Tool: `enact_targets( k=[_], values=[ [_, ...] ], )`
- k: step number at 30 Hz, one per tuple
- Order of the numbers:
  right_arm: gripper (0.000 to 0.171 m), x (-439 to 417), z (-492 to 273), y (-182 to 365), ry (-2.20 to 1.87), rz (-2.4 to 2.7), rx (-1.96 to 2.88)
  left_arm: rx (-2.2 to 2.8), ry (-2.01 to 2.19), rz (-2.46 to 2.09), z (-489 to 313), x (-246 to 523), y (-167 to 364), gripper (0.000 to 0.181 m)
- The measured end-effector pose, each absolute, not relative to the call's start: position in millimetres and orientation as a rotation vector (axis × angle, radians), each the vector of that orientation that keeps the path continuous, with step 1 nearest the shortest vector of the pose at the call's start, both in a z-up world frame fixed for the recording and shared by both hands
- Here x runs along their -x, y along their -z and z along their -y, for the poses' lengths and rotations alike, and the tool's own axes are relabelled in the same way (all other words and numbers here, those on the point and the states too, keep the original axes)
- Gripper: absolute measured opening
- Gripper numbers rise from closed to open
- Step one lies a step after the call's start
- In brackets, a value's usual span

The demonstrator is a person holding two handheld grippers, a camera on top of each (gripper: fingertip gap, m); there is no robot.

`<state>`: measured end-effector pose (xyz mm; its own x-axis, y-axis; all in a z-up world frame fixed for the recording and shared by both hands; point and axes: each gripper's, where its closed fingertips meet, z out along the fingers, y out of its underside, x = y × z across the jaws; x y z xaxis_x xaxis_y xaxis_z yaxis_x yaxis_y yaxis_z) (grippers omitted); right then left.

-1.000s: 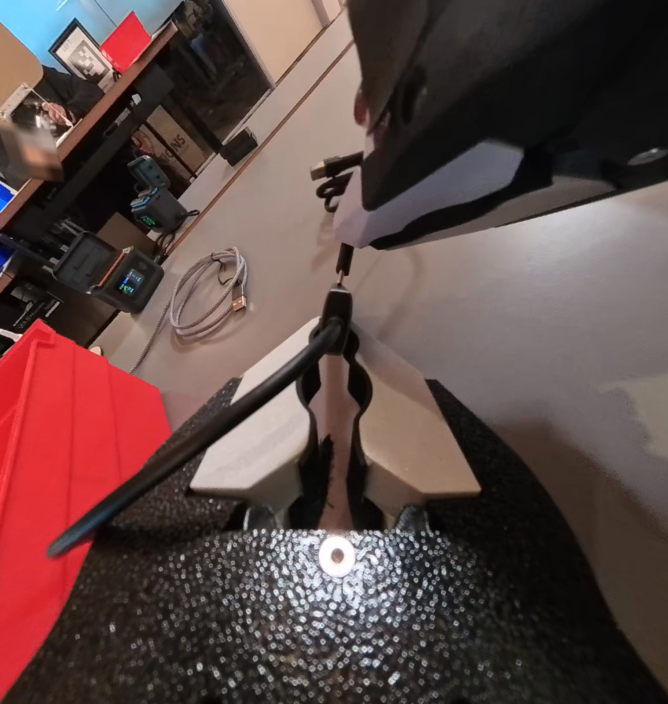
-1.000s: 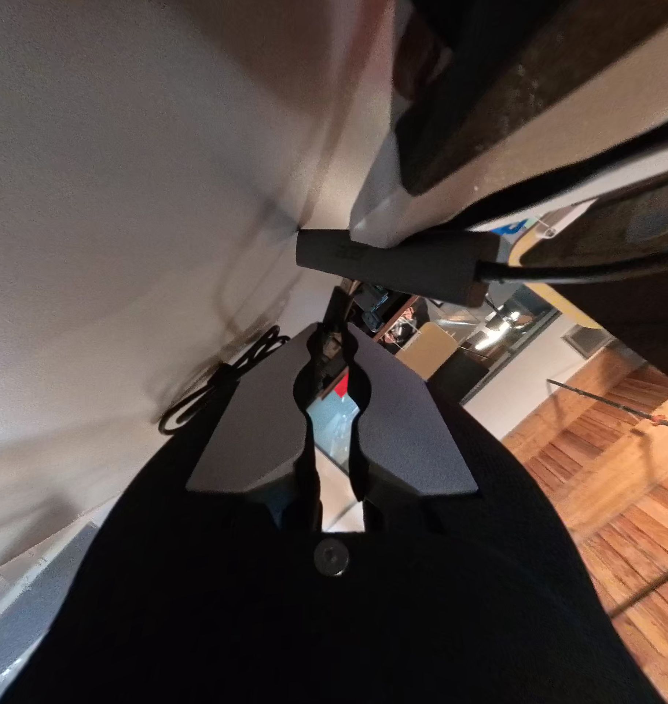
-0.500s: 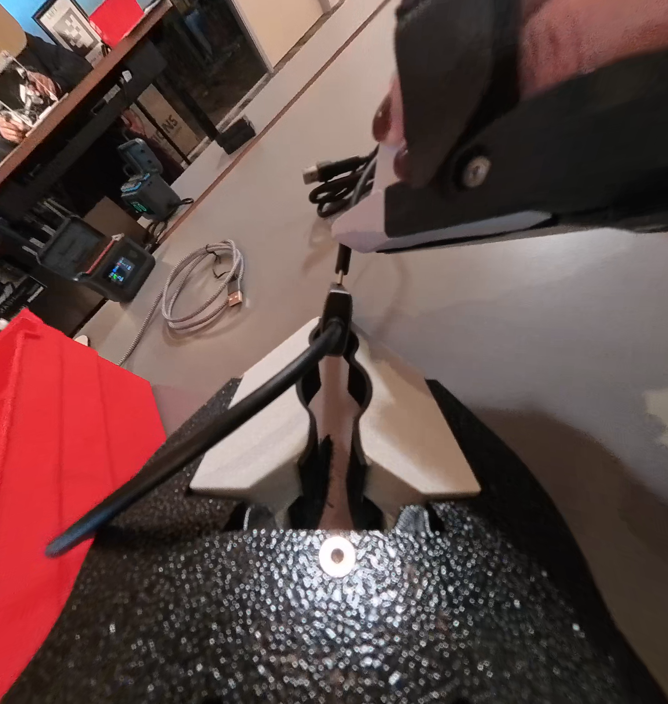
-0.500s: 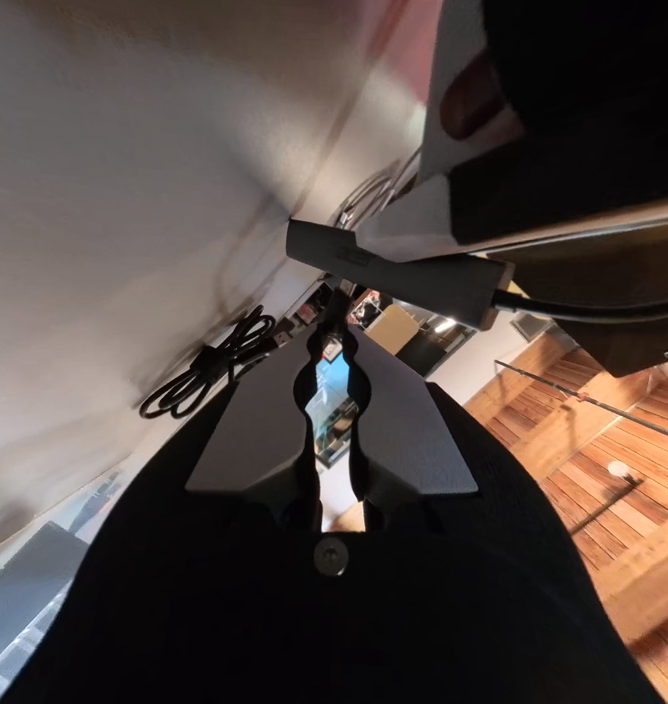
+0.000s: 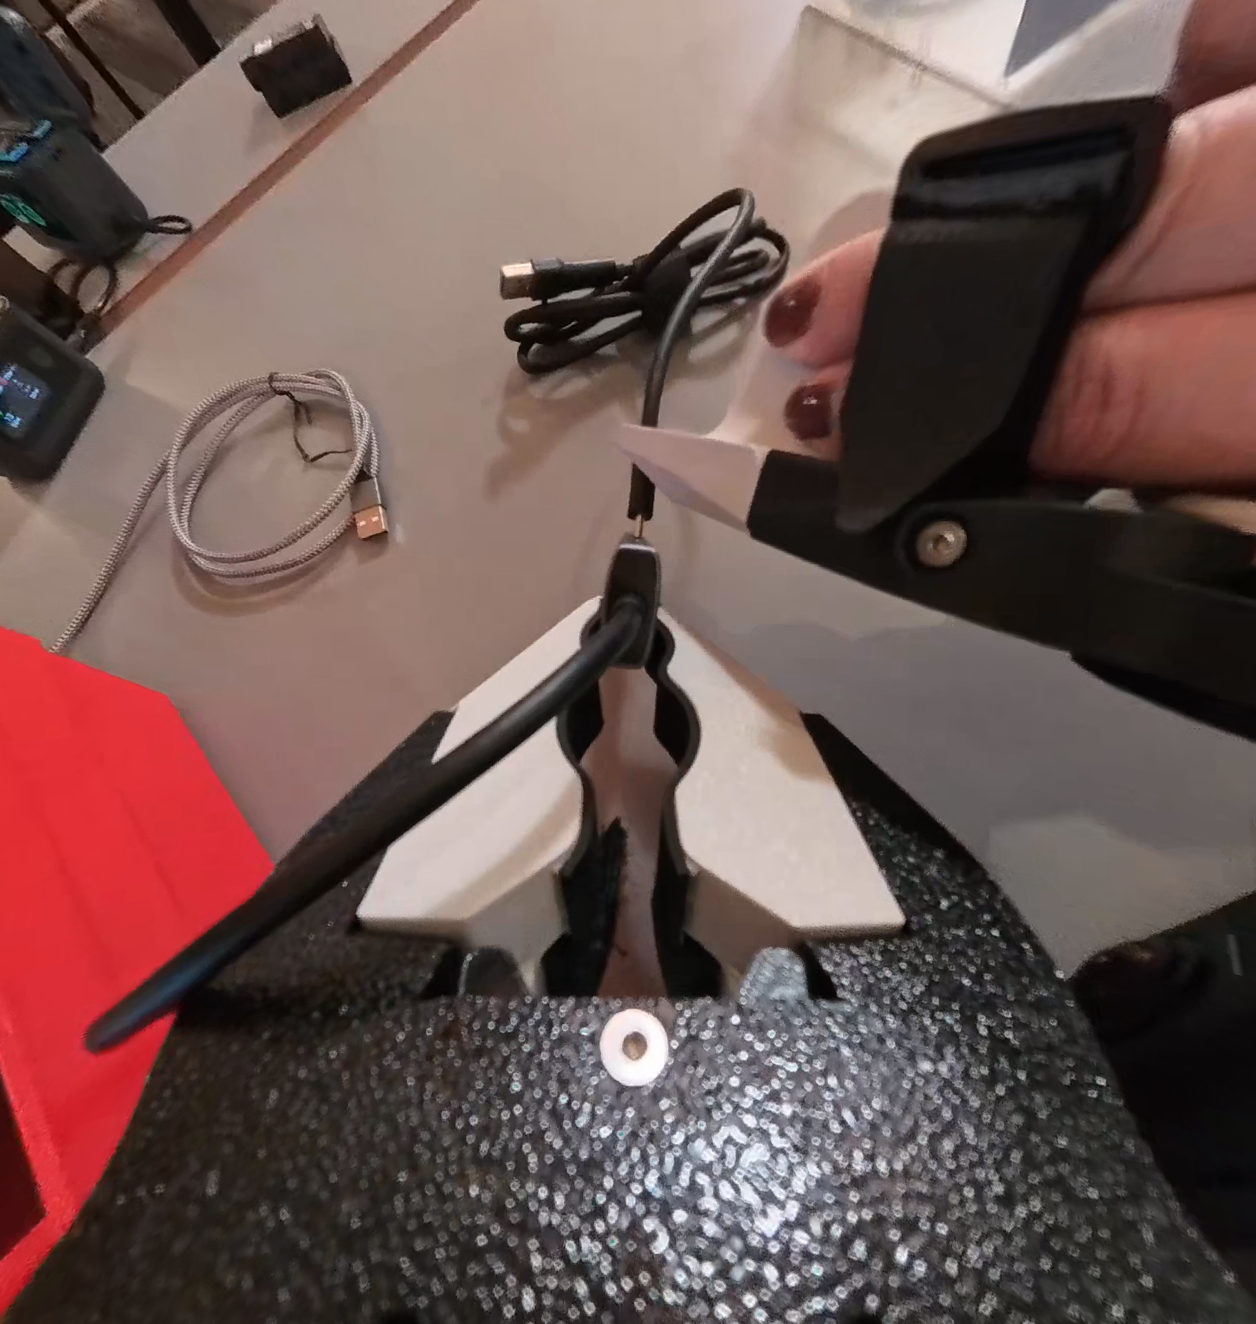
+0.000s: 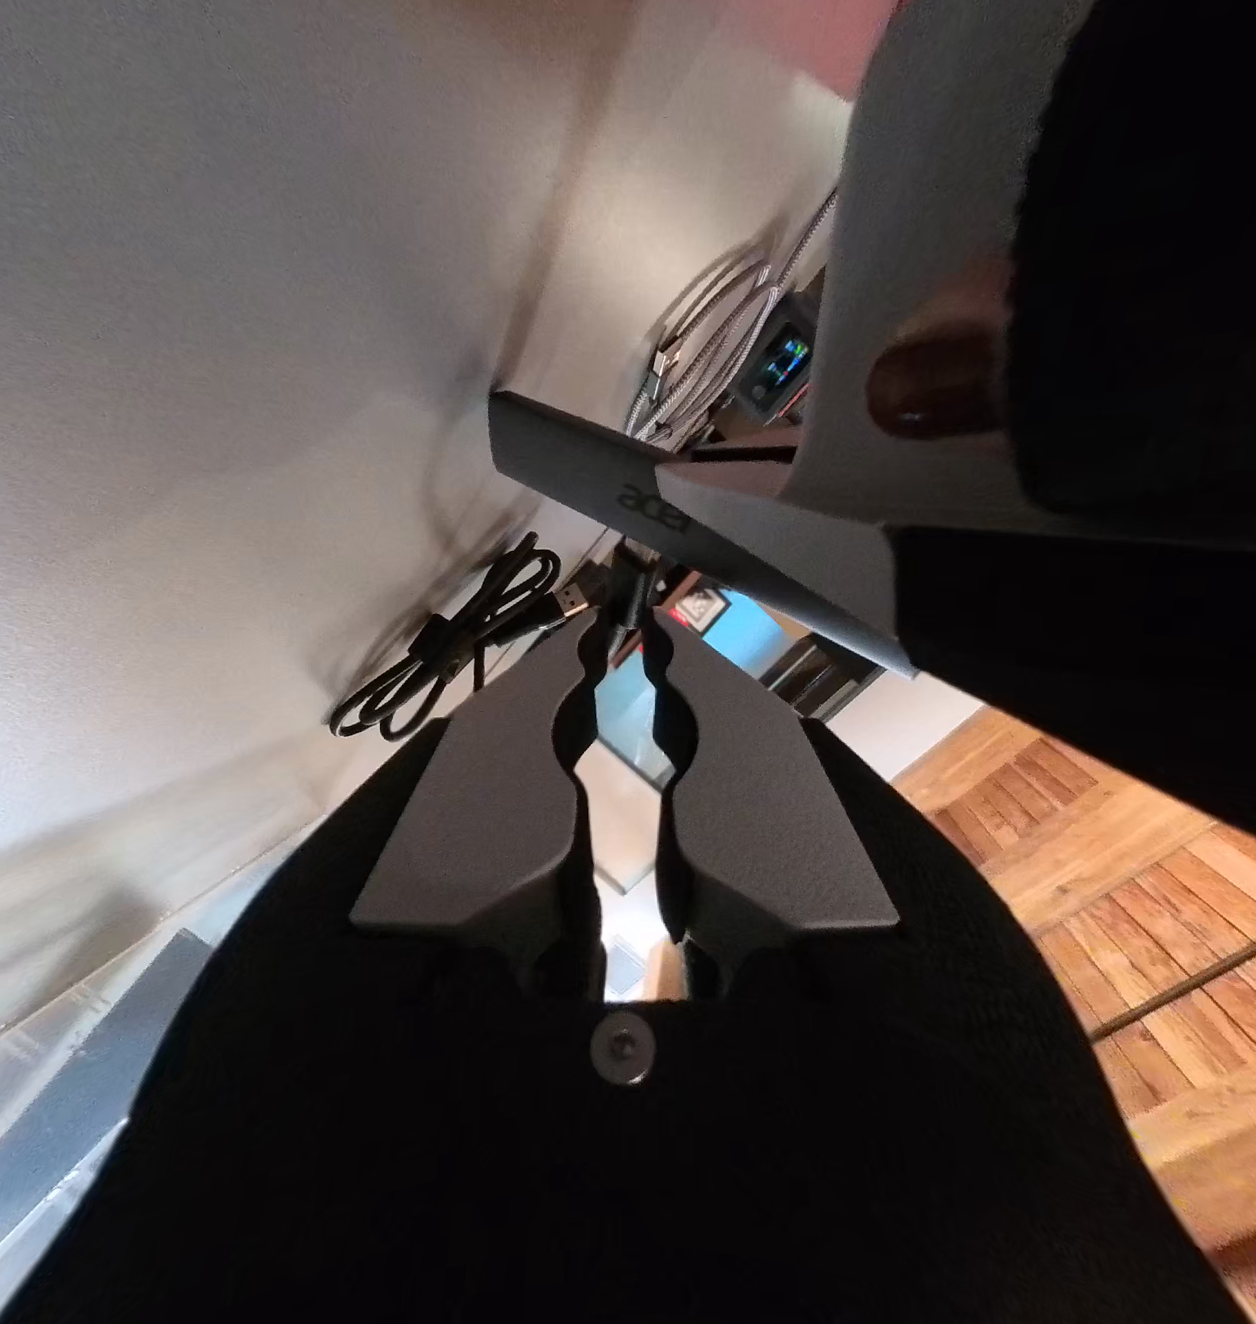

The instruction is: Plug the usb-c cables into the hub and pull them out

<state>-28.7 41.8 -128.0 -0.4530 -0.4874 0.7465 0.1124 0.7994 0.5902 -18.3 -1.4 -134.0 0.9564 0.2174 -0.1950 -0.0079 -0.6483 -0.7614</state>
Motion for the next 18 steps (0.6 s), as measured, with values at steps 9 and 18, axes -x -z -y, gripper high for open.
enact_targets(
  k=[9, 18],
  values=[
    [0.006, 27.0, -40.3, 126.1, 0.692, 1.932, -0.26, 2.298, -0.379, 0.128, -3.7, 19.3, 132.6, 0.005],
    [0.005, 23.9, -38.9, 126.9, 0.632, 1.94, -0.281, 2.271, -0.399, 0.08, -4.0, 18.2, 133.5, 0.005]
  ],
)
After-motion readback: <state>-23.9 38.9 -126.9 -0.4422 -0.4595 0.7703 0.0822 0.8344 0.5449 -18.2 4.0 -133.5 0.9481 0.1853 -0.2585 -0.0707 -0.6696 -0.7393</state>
